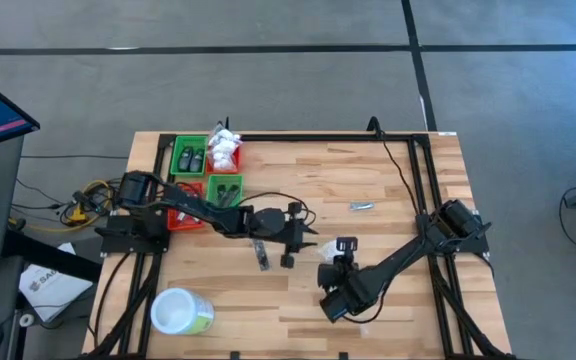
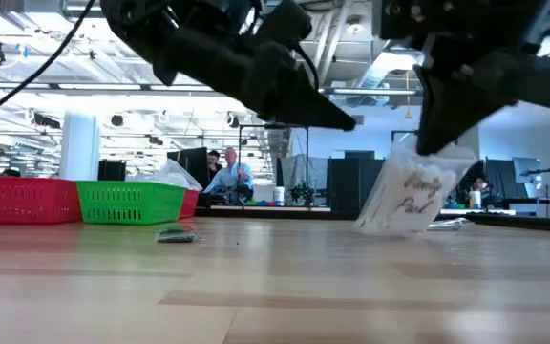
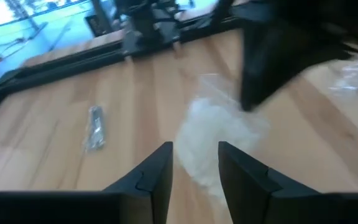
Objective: Pick & Place Travel size toiletries
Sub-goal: Put the white cotton pack into the top red bin
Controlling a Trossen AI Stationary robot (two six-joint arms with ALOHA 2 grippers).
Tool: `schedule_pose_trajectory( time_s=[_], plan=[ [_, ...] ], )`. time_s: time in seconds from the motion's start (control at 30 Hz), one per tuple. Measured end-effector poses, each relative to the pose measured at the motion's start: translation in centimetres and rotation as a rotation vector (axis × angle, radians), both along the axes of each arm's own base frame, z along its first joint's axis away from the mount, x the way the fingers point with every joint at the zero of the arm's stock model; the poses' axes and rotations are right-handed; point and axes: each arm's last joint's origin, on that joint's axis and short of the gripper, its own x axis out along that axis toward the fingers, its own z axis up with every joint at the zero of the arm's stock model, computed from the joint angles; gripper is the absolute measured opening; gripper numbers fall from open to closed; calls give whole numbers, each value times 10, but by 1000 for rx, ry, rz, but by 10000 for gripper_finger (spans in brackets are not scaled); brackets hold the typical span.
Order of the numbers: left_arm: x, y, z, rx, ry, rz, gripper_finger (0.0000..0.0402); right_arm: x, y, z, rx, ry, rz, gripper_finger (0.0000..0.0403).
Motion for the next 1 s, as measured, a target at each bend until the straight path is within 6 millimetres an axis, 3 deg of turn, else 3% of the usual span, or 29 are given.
schedule_pose_trajectory(
  time_s=[0.3,0.43,0.6,1.0],
  plan=[
    [-5,-27,-3,39,30,-67,121,2,-14,32,5,-64,-22,0],
    [-5,-31,-1,50,14,-29,121,3,-19,43,29,-106,-26,0],
    [-3,-27,2,41,-20,19,124,8,-20,43,42,-122,4,0],
    [-3,-24,2,-65,-19,27,214,14,-25,43,46,-121,25,0]
  ],
)
